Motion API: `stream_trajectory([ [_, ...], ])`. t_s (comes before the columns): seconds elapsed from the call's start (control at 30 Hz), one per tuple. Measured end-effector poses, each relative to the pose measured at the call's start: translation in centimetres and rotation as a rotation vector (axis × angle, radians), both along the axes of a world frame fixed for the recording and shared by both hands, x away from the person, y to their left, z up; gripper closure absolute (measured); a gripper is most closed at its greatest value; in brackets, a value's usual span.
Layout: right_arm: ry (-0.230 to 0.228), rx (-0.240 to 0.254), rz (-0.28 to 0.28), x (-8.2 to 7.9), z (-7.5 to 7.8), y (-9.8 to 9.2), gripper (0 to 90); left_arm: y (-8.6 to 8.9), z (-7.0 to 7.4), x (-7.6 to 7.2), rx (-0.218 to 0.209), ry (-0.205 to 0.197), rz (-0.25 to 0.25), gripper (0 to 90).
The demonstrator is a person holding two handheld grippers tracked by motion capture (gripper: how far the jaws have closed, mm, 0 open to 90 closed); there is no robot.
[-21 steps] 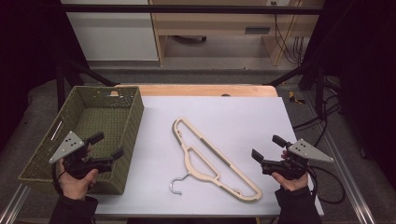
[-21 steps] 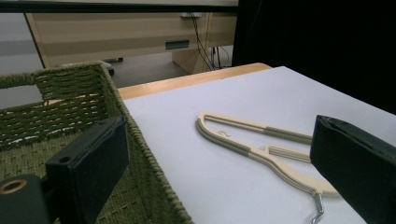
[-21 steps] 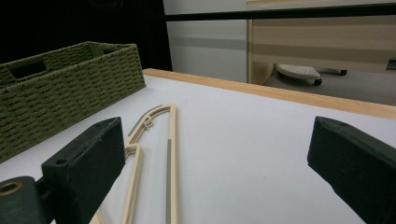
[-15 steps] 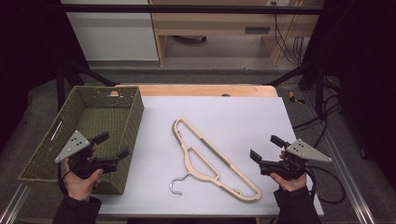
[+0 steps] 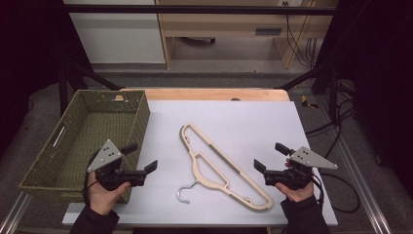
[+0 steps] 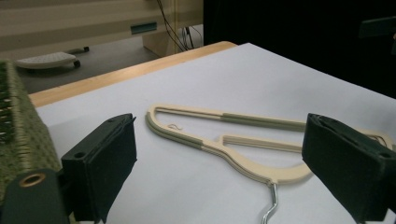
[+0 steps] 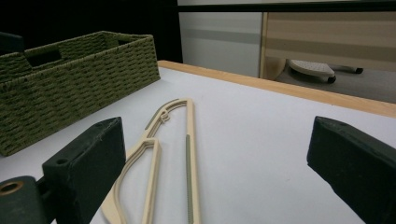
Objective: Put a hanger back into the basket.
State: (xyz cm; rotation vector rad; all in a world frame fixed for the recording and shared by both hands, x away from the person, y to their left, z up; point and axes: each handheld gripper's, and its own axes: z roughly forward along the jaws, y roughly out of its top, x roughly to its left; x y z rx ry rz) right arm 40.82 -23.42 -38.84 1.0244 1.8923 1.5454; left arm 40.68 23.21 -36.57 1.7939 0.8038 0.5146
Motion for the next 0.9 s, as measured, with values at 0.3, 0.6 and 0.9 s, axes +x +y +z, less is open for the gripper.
stream_trajectory([
  [0.3,0.011,-0.015,0.023,0.0,-0.4,0.8,4.9,-3.4,-2.1,0.5,0.075,0.079,-0.069,14.7],
  [0.6,0.029,-0.026,0.033,-0.2,-0.8,1.6,4.9,-6.5,-4.4,1.1,0.151,0.163,-0.132,21.1],
  [0.9,0.061,-0.042,0.057,-0.2,-1.5,2.7,5.3,-9.2,-7.1,1.6,0.247,0.245,-0.172,35.5],
])
